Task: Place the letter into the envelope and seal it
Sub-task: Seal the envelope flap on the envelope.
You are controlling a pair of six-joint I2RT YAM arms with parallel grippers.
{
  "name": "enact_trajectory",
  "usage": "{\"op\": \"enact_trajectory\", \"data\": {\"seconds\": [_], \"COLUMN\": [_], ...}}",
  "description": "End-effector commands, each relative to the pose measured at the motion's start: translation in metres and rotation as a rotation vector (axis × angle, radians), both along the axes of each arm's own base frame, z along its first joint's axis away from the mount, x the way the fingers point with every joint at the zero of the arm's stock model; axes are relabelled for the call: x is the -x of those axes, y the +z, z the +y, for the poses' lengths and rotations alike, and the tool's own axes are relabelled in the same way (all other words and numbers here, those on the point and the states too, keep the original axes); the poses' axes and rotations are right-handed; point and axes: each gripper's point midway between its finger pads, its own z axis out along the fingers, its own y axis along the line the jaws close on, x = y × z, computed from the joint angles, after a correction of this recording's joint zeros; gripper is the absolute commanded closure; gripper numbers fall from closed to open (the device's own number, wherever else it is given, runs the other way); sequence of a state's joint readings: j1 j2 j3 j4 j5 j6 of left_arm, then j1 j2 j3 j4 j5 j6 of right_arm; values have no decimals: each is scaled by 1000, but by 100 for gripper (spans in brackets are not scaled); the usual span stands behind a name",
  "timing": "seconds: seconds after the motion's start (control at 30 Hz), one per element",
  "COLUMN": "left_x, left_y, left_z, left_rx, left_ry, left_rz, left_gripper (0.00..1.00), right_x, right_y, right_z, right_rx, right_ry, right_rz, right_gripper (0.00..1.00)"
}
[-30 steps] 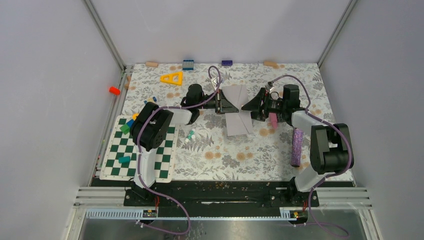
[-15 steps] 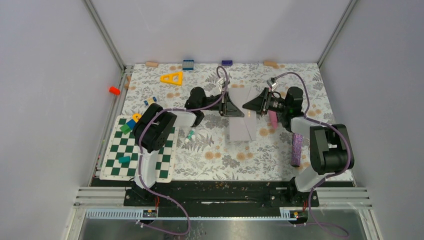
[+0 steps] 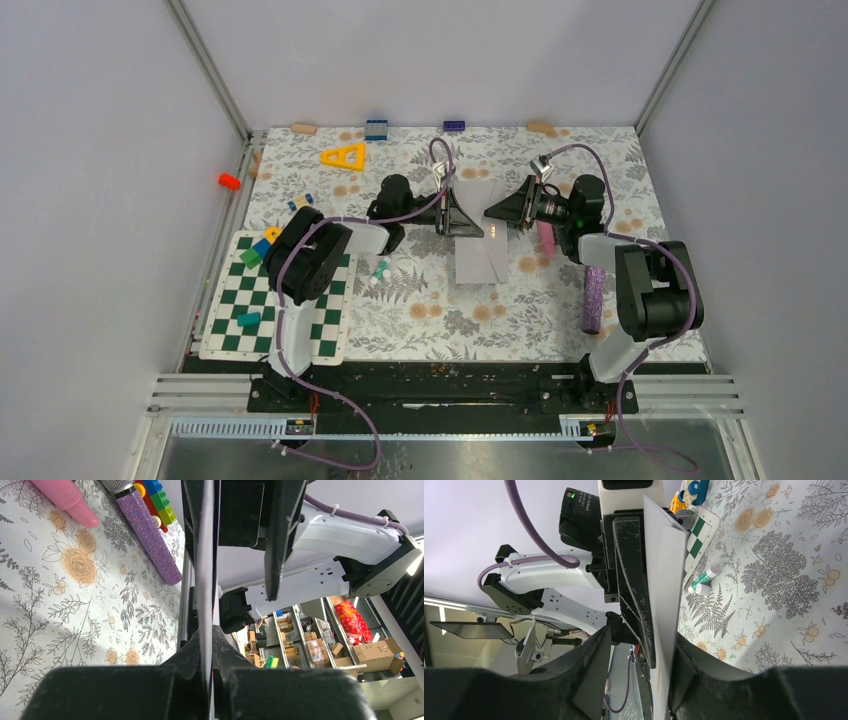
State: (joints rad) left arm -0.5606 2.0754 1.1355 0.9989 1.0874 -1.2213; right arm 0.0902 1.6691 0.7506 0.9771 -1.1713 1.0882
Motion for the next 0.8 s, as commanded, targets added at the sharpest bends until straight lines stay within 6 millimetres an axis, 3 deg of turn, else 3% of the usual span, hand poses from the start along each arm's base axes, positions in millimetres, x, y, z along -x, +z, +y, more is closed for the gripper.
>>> {"op": "enact_trajectory", "data": {"seconds": [0.0, 0.1, 0.17, 0.27, 0.4, 0.43, 0.5, 0.53, 0.63, 0.7, 0.73, 0.77], "left_x": [-1, -1, -1, 0, 0, 0, 1, 1, 1, 1, 1, 1], "left_y": [36, 37, 38, 38, 41, 42, 42, 41, 42, 43, 43, 44], "left_z": [4, 4, 4, 4, 5, 4, 5, 5, 5, 5, 5, 5], "left_rx": [78, 83, 85, 87, 96, 97, 98, 98, 99, 102, 103, 106], "left_ry": [22, 22, 21, 21, 20, 18, 17, 16, 16, 16, 16, 15], "left_rz": [-105, -105, -104, -102, -102, -104, -106, -105, -107, -108, -108, -108], "left_gripper": [100, 100, 100, 100, 100, 100, 100, 100, 100, 100, 100, 100], "right_x": [8, 8, 10, 13, 14, 14, 13, 13, 14, 14, 14, 13], "right_y": [8, 3, 2, -2, -8, -7, -5, -4, -2, -6, -8, -10], "right_z": [4, 7, 11, 16, 17, 18, 17, 17, 17, 17, 17, 17], "right_rx": [12, 17, 18, 35, 53, 51, 50, 50, 49, 56, 62, 68], "right_ry": [42, 50, 62, 90, 91, 92, 86, 81, 78, 79, 80, 80], "right_rz": [-84, -72, -69, -58, -52, -47, -47, -57, -67, -52, -50, -42], "right_gripper": [52, 54, 63, 97, 100, 99, 65, 56, 48, 57, 72, 93]}}
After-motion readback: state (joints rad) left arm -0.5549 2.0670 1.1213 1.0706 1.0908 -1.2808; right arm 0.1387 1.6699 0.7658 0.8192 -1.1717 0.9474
